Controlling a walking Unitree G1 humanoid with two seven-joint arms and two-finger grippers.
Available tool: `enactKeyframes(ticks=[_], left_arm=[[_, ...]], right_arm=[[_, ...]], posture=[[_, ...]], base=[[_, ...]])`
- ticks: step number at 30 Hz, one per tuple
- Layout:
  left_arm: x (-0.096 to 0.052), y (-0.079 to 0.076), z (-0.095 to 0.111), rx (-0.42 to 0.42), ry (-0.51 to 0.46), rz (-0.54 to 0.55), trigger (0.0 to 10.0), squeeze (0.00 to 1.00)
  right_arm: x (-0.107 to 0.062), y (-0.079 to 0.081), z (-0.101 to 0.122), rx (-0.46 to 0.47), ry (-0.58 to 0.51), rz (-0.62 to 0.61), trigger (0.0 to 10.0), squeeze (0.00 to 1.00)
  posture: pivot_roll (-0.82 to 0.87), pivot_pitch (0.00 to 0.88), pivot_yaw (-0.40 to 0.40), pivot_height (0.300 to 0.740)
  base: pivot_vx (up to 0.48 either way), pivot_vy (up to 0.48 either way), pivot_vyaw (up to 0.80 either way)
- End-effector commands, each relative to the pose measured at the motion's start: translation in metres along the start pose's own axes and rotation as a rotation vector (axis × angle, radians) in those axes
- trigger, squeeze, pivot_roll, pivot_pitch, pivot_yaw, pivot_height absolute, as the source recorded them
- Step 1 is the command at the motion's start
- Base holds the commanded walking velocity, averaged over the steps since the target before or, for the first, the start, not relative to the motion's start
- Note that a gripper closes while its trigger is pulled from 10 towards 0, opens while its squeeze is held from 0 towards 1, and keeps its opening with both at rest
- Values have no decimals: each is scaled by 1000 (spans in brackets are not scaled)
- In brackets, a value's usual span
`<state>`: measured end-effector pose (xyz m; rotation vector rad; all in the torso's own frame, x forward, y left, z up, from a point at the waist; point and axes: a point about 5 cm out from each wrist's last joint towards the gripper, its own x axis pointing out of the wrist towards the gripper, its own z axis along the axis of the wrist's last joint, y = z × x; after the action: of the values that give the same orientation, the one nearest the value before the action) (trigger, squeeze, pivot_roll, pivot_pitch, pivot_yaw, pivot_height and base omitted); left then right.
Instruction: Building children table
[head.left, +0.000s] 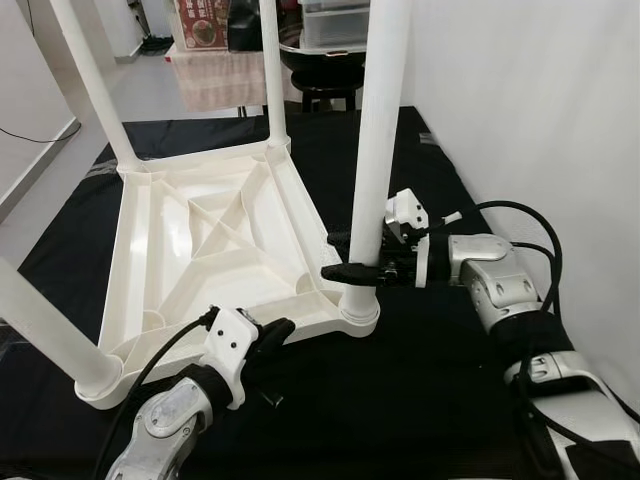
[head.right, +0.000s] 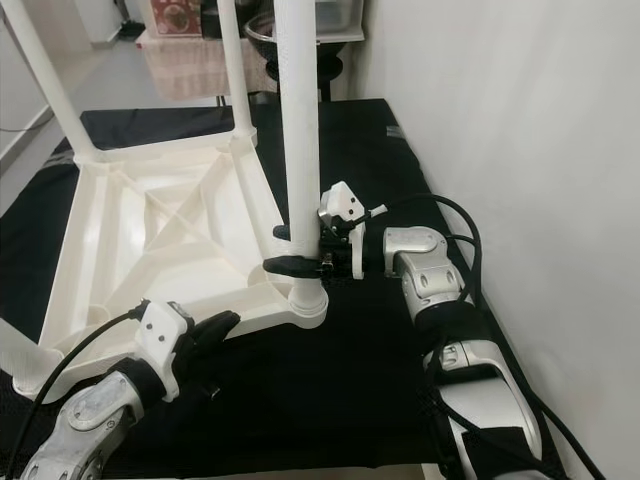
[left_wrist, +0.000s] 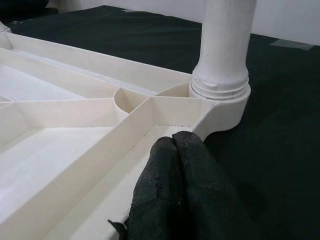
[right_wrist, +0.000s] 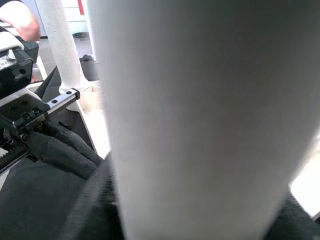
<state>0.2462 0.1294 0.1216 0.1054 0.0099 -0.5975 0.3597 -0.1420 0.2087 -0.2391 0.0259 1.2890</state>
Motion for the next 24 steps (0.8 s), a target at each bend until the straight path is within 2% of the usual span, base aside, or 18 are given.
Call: enactKeyframes(ticks=[1,7,9,10,11,12,13,14,15,16,17,18,19,21,24], left_arm=[[-2,0,0,10,5,-5,10000,0],[-3,-1,0,7,4,-6,10000,0],[-3,-1,0,4,2,-5,10000,0],[-4,-1,0,3,1,-5,10000,0],[-4,-1,0,3,1,-5,10000,0],[-4,0,-1,4,2,-4,10000,0],[-4,0,-1,4,2,-4,10000,0],[-4,0,-1,6,3,-4,10000,0],[-5,0,-1,7,3,-3,10000,0],[-4,1,-1,7,4,-2,10000,0],[-4,1,-1,7,4,-2,10000,0],[-4,2,-3,10,8,1,10000,0],[-4,2,-3,10,8,1,10000,0],[-2,2,-3,8,7,3,10000,0],[-1,1,-4,14,9,-1,10000,0]], right_arm=[[-5,-2,-3,-3,4,-26,0,0],[-12,-2,-9,-5,2,-50,0,0],[-18,3,-17,-26,6,-244,0,0],[-15,12,-24,-14,-5,-348,0,0],[-15,12,-24,-14,-5,-348,0,0],[-7,24,-35,92,-72,-636,0,0],[-7,24,-35,92,-72,-636,0,0],[-6,29,-41,172,-100,-804,0,0],[-6,31,-46,225,-111,-906,0,0],[10,58,-59,180,-6,-863,0,0],[10,58,-59,180,-6,-863,0,0],[20,72,-55,74,38,-770,0,0],[20,72,-55,74,38,-770,0,0],[19,65,-64,156,49,-795,0,0],[25,69,-66,131,73,-767,0,0]], posture=[[-47,109,4,740],[-52,110,3,740],[-68,120,-3,740],[-75,120,-14,740],[-75,120,-14,740],[-72,116,-30,740],[-72,116,-30,740],[-72,116,-30,740],[-72,116,-30,740],[-65,121,-14,740],[-65,121,-14,740],[-83,108,-6,740],[-83,108,-6,740],[-60,86,-29,740],[-60,82,-28,740]], base=[[0,0,0],[0,0,0],[0,0,0],[0,0,0],[0,0,0],[0,0,0],[0,0,0],[0,0,0],[0,0,0],[0,0,0],[0,0,0],[0,0,0],[0,0,0],[0,0,0],[0,0,0]])
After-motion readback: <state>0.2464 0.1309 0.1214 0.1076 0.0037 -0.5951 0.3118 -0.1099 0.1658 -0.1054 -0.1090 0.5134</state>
